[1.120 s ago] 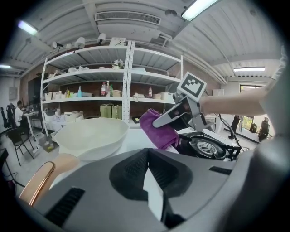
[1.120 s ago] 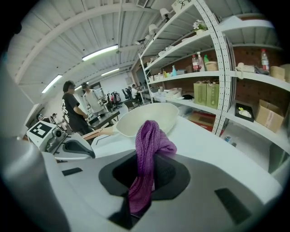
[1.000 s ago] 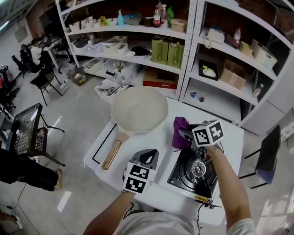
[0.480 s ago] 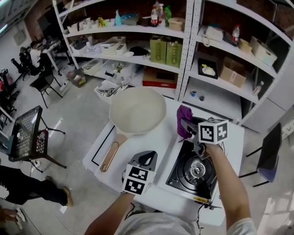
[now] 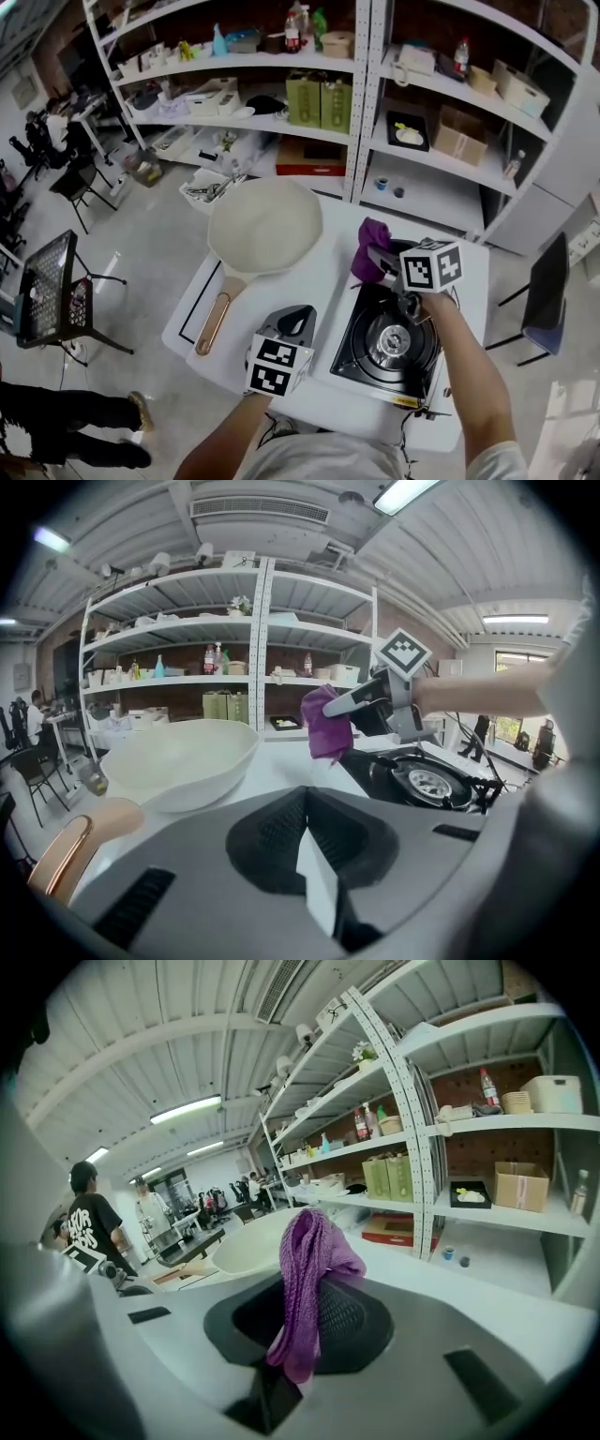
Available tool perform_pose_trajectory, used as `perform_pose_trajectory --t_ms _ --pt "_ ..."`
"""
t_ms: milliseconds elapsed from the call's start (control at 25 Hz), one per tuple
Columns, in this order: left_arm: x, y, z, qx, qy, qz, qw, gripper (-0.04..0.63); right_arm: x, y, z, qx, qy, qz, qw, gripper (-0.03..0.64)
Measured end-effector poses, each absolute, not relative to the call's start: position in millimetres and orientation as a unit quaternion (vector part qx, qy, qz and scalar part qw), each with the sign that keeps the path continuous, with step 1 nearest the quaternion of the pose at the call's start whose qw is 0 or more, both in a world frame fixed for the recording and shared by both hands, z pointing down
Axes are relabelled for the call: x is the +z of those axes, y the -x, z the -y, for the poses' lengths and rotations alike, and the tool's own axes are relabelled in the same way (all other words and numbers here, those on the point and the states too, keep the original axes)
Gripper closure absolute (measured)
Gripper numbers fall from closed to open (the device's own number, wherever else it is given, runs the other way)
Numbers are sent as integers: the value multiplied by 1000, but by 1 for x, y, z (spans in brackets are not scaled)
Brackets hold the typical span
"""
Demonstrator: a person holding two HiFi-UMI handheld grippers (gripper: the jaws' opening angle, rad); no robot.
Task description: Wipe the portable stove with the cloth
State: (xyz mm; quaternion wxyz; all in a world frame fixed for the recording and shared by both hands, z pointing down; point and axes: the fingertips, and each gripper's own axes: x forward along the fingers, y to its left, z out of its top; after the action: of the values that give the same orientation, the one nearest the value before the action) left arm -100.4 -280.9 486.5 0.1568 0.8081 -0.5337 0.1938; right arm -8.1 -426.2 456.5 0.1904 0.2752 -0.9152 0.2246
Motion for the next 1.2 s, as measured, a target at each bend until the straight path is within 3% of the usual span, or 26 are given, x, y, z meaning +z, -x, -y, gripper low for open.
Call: perform_pose_trajectory --t_ms 1200 --pt "480 40 290 201 -852 462 144 592 446 -142 392 265 -437 854 96 554"
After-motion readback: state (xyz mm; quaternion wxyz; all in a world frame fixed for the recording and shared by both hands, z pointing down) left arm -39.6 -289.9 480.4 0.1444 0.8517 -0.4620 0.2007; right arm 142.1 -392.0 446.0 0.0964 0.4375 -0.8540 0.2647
